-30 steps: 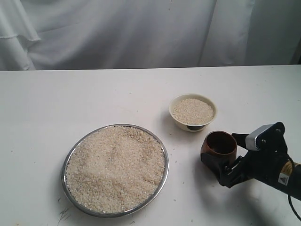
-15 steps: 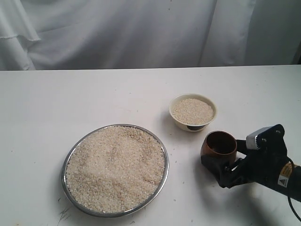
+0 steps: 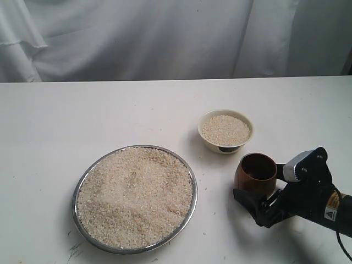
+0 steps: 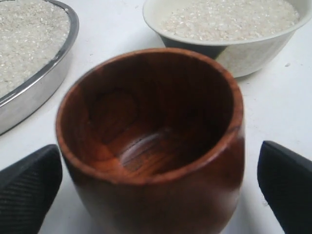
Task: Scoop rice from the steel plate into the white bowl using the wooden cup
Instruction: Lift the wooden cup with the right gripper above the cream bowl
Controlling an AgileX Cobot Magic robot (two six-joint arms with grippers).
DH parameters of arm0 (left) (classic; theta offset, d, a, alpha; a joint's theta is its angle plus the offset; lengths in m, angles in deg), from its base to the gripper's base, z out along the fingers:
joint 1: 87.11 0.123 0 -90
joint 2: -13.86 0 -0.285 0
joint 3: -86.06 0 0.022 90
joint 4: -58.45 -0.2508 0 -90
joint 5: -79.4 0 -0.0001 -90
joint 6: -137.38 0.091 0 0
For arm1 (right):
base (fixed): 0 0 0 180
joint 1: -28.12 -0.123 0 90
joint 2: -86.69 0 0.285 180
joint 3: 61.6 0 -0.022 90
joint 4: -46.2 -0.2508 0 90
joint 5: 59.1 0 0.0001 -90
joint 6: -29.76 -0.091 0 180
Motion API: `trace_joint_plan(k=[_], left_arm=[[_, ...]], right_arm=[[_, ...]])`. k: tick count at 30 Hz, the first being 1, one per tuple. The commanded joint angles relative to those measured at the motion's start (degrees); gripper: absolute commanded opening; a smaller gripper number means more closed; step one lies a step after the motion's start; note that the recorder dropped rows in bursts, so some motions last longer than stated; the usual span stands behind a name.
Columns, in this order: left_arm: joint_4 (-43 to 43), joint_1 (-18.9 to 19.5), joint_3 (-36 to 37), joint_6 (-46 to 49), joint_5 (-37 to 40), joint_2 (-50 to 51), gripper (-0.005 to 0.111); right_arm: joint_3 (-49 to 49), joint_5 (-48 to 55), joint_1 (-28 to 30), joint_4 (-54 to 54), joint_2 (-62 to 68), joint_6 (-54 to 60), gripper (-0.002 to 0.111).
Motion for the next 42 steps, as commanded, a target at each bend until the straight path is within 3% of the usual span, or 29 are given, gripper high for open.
trace_joint_plan(k=[1,14,19,21,23,24,25,34,42], left_arm=[[0.04,-0.09,0.26,-0.18,-0.36,-0.29,0.0],[0.04,-0.09,0.26,-0.18,-0.36,-0.29,0.0],[0.04,-0.09,0.26,-0.18,-0.36,-0.29,0.0],[0.04,-0.09,0.26,-0.18,-0.36,-0.29,0.0],[0.04,-0.09,0.26,-0.18,-0.36,-0.29,0.0],[0.04,-0.09,0.26,-0.18,-0.36,-0.29,0.0],[0.04,-0.09,0.26,-0.18,-0.36,-0.29,0.0],[0.04,-0.09,0.26,-0.18,-0.36,-0.29,0.0],[0.04,-0.09,0.26,-0.18,-0.36,-0.29,0.0]], right_arm=[[0.28,-0.23,0.06,0.68,-0.06,-0.31,0.1],[0.28,-0.07,0.06,1.23,-0.06,-7.09,0.043],[0.28,0.05,0.06,2.13,-0.06,-7.31,0.038],[0.28,0.05,0.06,2.76,-0.06,-7.09,0.03],[0.28,-0.27,0.06,5.17,-0.35,-6.55,0.016],[0.28,-0.27,0.06,5.71,-1.1,-6.33,0.003],[0.28,-0.27,0.06,6.06,-1.65,-6.33,0.0],[1.08,4.95,0.06,5.87,-11.95,-17.45,0.0],[7.88,12.98,-1.22,10.12,-22.02,-26.16,0.0]])
